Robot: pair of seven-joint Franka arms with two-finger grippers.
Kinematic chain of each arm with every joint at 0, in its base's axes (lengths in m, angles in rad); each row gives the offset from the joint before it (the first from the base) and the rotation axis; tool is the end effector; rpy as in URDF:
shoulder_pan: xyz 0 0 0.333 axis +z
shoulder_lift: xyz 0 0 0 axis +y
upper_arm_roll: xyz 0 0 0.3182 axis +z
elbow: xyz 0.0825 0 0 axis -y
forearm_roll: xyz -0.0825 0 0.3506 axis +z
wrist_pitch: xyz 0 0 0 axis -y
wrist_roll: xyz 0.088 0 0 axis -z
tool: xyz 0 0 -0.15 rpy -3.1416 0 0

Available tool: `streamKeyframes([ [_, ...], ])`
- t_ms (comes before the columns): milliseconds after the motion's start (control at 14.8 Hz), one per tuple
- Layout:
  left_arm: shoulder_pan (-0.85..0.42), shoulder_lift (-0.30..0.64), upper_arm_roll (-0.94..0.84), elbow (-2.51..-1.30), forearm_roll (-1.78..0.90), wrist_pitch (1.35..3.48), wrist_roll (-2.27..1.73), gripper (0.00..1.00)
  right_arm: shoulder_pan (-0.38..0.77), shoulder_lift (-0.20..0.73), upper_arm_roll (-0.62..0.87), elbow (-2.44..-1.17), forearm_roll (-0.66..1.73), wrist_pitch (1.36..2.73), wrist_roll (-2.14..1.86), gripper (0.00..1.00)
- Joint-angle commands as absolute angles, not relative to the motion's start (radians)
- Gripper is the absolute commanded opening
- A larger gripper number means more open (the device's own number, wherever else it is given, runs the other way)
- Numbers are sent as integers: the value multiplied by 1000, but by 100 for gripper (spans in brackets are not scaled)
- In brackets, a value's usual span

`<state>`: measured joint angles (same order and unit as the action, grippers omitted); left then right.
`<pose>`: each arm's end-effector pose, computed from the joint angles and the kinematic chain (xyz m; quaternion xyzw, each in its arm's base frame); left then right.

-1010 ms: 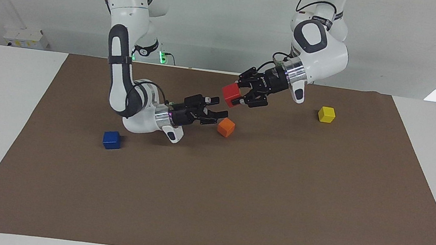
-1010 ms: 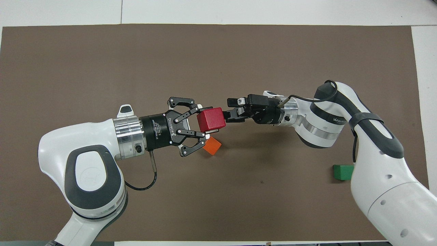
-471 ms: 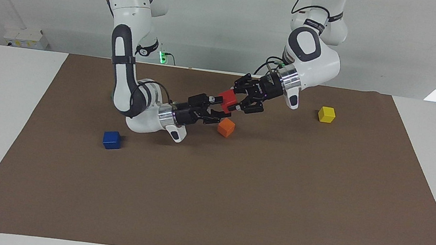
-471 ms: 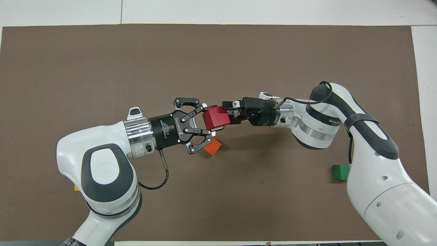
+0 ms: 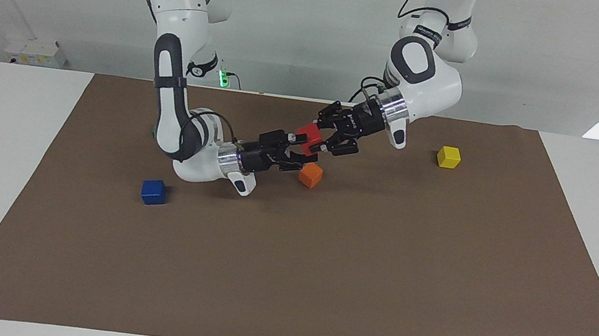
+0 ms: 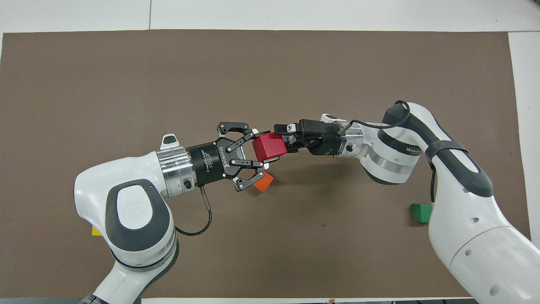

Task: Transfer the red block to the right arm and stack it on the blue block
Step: 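Close the right gripper on the red cube held by the left gripper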

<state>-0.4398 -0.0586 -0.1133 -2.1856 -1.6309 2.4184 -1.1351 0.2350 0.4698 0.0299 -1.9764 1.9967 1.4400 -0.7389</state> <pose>0.4511 -0.3184 0.4516 0.5167 0.6453 -0.3466 0.4433 0.5417 0.2958 0.3556 -0.5576 0.0416 0.0699 0.8261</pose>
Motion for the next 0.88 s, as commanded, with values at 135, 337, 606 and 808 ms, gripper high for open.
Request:
streamKeyframes([
  [135, -459, -58, -101, -2186, -1661, 2437, -1108, 0, 239, 471, 34, -1980, 2019, 1463, -770, 73],
  [337, -457, -60, -101, -2189, -1661, 2436, -1108, 0, 239, 468, 34, -1980, 2019, 1465, -769, 32],
  [606, -454, -60, -101, -2189, -1661, 2434, -1109, 0, 236, 460, 34, -1980, 2017, 1483, -755, 0],
  [808, -453, -58, -100, -2184, -1661, 2450, -1106, 0, 233, 449, 32, -1980, 2016, 1486, -730, 0],
])
